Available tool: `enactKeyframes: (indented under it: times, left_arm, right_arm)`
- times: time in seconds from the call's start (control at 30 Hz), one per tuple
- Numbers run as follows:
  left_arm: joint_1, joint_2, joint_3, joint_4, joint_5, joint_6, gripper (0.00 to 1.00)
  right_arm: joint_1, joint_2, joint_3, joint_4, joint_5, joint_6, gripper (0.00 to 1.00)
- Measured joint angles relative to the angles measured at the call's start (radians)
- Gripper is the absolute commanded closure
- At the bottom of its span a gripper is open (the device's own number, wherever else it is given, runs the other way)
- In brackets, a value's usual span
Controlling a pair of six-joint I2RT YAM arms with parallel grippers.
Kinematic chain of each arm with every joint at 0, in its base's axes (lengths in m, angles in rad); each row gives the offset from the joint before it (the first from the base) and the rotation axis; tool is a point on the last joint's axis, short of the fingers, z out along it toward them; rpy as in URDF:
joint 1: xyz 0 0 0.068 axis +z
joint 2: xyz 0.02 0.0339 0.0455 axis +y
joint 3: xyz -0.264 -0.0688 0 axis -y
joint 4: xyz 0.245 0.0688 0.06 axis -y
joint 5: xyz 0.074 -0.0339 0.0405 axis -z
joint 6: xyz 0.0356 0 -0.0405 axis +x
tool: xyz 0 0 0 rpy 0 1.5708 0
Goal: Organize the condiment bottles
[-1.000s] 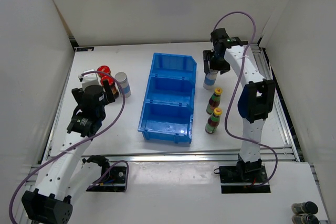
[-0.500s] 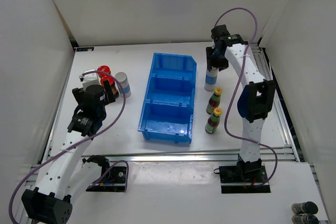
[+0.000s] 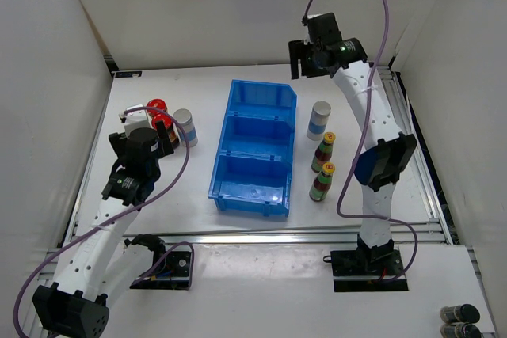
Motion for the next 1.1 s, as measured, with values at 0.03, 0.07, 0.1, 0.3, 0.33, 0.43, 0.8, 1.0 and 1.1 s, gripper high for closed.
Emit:
enactKeyframes:
  times: [0.03, 0.07, 0.1, 0.3, 0.33, 0.43, 0.8, 1.0, 1.1]
  left_arm:
    - [0.0, 0.0, 0.0, 0.0, -0.001, 0.0, 0.0]
    - [0.0, 0.0, 0.0, 0.0, -0.002, 0.0, 0.0]
    - [0.0, 0.0, 0.0, 0.0, -0.002, 0.0, 0.0]
    - [0.0, 0.0, 0.0, 0.0, -0.003, 0.0, 0.0]
    - [0.0, 0.0, 0.0, 0.0, -0.003, 0.0, 0.0]
    - [0.0, 0.0, 0.0, 0.0, -0.003, 0.0, 0.0]
    - [0.0, 0.0, 0.0, 0.0, -0.003, 0.0, 0.0]
    - [0.0, 0.0, 0.0, 0.0, -0.003, 0.0, 0.0]
    - [0.0, 0.0, 0.0, 0.0, -0.003, 0.0, 0.0]
  right_arm:
    - [-0.001, 0.0, -0.021, 0.0, 0.002, 0.001, 0.0]
    - [-0.003, 0.0, -0.047, -0.001, 0.007, -0.002, 0.0]
    - [-0.006, 0.0, -0.073, -0.004, 0.011, -0.006, 0.0]
    - [-0.02, 0.0, -0.141, -0.024, 0.055, -0.016, 0.0]
    - [-0.022, 0.0, -0.142, -0.032, 0.06, -0.018, 0.0]
    - [-0.033, 0.002, -0.156, -0.047, 0.064, -0.016, 0.0]
    - [-0.086, 0.017, -0.347, -0.045, 0.029, 0.014, 0.0]
    - [-0.105, 0.03, -0.404, -0.022, -0.014, 0.03, 0.12]
    - [-0.111, 0.03, -0.404, -0.006, -0.032, 0.032, 0.21]
